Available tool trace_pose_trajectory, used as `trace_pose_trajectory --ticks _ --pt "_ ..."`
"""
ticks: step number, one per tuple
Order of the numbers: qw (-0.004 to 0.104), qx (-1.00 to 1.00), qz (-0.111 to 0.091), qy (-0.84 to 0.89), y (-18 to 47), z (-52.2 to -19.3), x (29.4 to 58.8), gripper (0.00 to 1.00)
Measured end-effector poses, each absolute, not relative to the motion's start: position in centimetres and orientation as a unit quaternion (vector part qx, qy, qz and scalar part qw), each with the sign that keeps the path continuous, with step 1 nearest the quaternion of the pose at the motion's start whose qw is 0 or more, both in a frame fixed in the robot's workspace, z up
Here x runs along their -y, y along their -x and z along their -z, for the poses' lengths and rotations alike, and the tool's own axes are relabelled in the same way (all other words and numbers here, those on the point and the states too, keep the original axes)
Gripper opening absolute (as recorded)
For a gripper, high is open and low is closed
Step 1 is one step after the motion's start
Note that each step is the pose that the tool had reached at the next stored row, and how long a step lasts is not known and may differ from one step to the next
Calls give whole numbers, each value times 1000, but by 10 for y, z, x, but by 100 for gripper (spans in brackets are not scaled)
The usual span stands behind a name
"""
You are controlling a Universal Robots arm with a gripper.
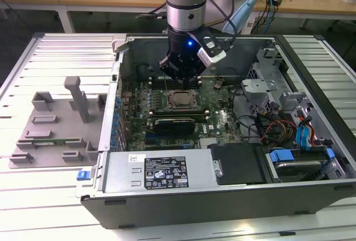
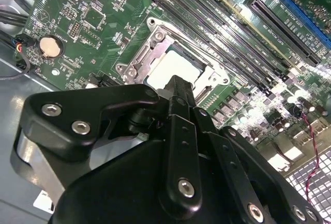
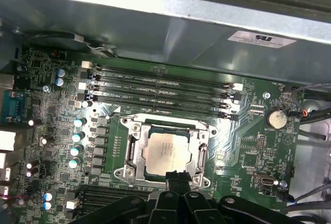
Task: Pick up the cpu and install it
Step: 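Install the first cpu locking lever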
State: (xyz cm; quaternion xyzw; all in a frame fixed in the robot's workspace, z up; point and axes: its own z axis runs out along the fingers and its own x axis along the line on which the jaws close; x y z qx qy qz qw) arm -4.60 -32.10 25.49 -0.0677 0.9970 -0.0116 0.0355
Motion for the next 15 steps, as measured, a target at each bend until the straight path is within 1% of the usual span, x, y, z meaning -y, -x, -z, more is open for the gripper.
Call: trace_pose_trajectory --ticks 15 --pt "36 -997 12 68 48 -255 321 11"
